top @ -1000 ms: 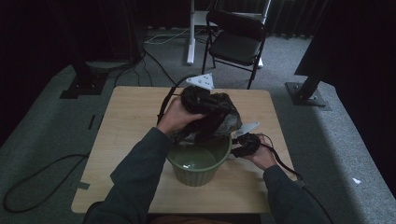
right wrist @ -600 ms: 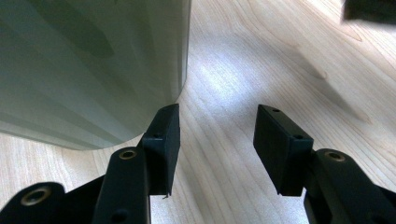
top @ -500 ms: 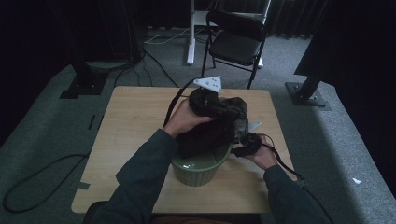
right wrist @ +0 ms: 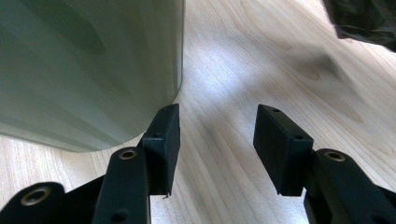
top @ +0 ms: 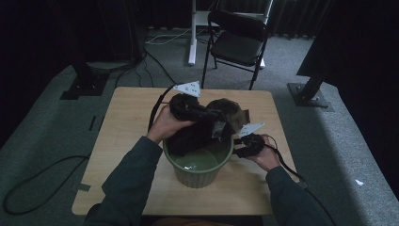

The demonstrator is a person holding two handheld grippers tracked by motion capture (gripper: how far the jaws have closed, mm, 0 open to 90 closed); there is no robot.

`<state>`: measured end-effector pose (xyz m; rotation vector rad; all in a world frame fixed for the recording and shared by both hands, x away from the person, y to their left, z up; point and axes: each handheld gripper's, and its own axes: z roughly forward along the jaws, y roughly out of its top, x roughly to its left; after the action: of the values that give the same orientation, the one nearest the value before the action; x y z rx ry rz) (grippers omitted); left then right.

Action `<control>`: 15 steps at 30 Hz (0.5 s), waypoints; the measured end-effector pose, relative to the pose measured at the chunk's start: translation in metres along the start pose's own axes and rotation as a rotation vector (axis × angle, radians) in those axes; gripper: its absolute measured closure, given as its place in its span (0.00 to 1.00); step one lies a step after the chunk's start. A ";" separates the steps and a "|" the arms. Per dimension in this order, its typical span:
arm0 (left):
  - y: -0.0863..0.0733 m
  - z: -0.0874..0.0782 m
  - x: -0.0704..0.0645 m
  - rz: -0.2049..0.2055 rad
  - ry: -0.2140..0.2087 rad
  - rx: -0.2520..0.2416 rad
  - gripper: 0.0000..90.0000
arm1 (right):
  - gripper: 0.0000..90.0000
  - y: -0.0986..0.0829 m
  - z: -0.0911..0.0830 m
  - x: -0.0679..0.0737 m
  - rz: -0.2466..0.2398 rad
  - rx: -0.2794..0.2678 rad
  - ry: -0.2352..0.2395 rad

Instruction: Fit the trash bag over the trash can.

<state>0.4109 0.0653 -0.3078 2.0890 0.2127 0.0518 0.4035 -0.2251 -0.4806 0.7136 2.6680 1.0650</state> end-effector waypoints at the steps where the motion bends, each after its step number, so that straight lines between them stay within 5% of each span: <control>1: -0.003 -0.002 0.001 -0.006 0.005 -0.001 0.97 | 0.56 0.000 -0.001 0.000 -0.001 -0.003 -0.002; 15: -0.034 -0.022 0.011 -0.062 0.067 0.030 0.97 | 0.56 0.002 -0.022 -0.005 0.020 -0.078 -0.029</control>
<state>0.4144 0.1027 -0.3263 2.1107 0.3205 0.0822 0.4015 -0.2395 -0.4631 0.7364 2.5848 1.1477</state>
